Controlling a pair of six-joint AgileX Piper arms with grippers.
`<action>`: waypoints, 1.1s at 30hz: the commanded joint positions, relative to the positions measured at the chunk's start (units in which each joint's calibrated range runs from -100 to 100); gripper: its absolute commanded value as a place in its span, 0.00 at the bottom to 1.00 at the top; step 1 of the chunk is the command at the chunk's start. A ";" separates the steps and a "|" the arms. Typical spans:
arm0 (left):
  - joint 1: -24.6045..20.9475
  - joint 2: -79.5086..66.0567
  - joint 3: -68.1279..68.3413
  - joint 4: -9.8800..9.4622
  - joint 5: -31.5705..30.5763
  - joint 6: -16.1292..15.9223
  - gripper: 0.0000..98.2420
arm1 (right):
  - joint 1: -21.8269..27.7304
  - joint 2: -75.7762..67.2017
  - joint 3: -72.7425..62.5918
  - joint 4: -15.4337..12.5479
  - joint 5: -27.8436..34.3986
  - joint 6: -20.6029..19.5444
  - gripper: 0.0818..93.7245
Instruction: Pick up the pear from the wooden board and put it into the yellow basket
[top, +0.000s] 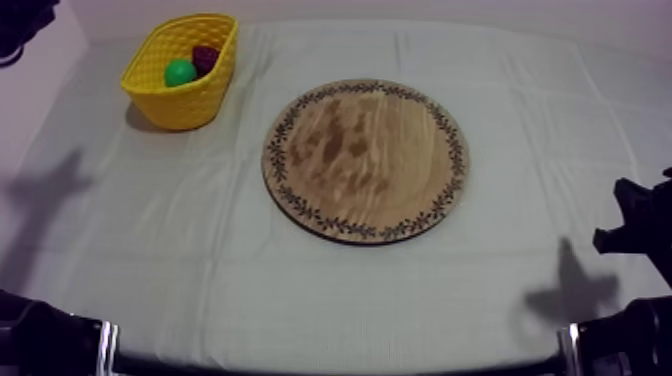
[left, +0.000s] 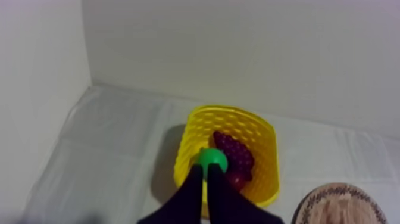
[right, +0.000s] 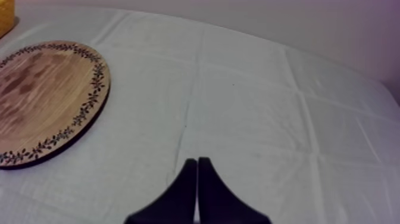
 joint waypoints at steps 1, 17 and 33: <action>-0.47 -13.42 13.11 0.01 -3.10 -0.36 0.00 | 0.01 0.01 0.05 0.01 -0.01 0.04 0.00; -1.65 -49.37 45.20 5.11 -5.73 -8.74 0.00 | 0.01 0.01 0.05 0.01 -0.01 0.04 0.00; -2.70 -58.68 53.50 5.82 -2.36 -9.77 0.00 | 0.01 0.01 0.05 0.01 -0.01 0.04 0.00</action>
